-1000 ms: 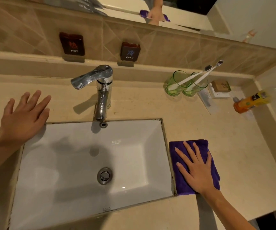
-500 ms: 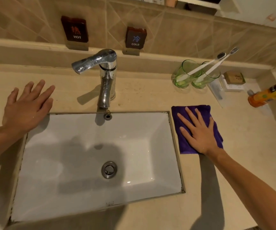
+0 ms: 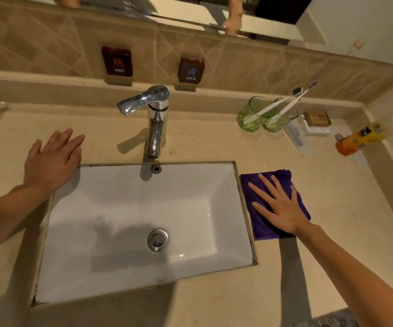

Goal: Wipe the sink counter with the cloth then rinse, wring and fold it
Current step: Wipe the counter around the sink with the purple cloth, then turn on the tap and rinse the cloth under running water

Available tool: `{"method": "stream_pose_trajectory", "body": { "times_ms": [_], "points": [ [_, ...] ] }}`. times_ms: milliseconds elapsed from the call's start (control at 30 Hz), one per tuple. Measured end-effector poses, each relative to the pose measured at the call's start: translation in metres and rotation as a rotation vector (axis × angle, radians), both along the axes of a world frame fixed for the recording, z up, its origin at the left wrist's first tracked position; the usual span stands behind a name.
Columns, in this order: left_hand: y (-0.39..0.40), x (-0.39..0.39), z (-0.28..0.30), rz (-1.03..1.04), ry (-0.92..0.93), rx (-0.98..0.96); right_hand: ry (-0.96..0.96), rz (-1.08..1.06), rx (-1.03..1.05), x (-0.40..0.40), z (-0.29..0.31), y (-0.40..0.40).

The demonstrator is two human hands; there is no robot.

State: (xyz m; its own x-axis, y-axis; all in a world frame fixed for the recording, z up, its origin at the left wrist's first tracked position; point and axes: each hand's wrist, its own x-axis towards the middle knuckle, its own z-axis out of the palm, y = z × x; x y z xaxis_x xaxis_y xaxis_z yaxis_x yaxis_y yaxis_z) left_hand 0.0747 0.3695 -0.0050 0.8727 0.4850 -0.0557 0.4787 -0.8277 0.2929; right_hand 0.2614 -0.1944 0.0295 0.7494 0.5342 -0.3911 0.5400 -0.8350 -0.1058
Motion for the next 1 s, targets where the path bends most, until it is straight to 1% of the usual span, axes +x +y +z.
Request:
{"method": "stream_pose_trajectory", "body": {
  "times_ms": [100, 200, 300, 367, 433, 500, 567, 633, 700, 800, 900, 1000],
  "points": [
    [-0.007, -0.009, 0.007, 0.038, -0.056, -0.029, 0.097, -0.015, -0.041, 0.005, 0.019, 0.006],
    [-0.017, -0.033, 0.024, 0.101, -0.096, -0.072, 0.185, -0.078, -0.061, 0.011, 0.037, 0.015],
    [-0.029, -0.059, 0.044, 0.187, -0.101, -0.015, 0.238, -0.132, -0.101, 0.016, 0.053, 0.036],
    [-0.035, -0.077, 0.053, 0.200, -0.114, 0.032, 0.197, -0.143, -0.147, 0.015, 0.064, 0.055],
    [-0.038, -0.095, 0.053, 0.171, -0.134, 0.061, 0.135, -0.169, -0.134, 0.011, 0.072, 0.074],
    [-0.042, -0.113, 0.050, 0.132, -0.097, 0.096, 0.122, -0.187, -0.050, 0.000, 0.079, 0.095],
    [-0.046, -0.128, 0.043, 0.105, 0.003, 0.122, 0.139, -0.210, 0.076, -0.016, 0.082, 0.117],
    [-0.050, -0.141, 0.029, 0.092, 0.105, 0.104, 0.141, -0.208, 0.187, -0.036, 0.085, 0.140],
    [-0.055, -0.153, 0.012, 0.071, 0.168, 0.085, 0.142, -0.184, 0.273, -0.055, 0.084, 0.162],
    [-0.058, -0.159, -0.004, 0.045, 0.162, 0.142, 0.155, -0.138, 0.368, -0.080, 0.075, 0.189],
    [-0.058, -0.156, -0.003, 0.046, 0.149, 0.222, 0.129, -0.143, 0.419, -0.098, 0.061, 0.206],
    [-0.060, -0.156, -0.003, 0.081, 0.112, 0.177, 0.087, -0.188, 0.502, -0.109, 0.056, 0.217]
  ]
}}
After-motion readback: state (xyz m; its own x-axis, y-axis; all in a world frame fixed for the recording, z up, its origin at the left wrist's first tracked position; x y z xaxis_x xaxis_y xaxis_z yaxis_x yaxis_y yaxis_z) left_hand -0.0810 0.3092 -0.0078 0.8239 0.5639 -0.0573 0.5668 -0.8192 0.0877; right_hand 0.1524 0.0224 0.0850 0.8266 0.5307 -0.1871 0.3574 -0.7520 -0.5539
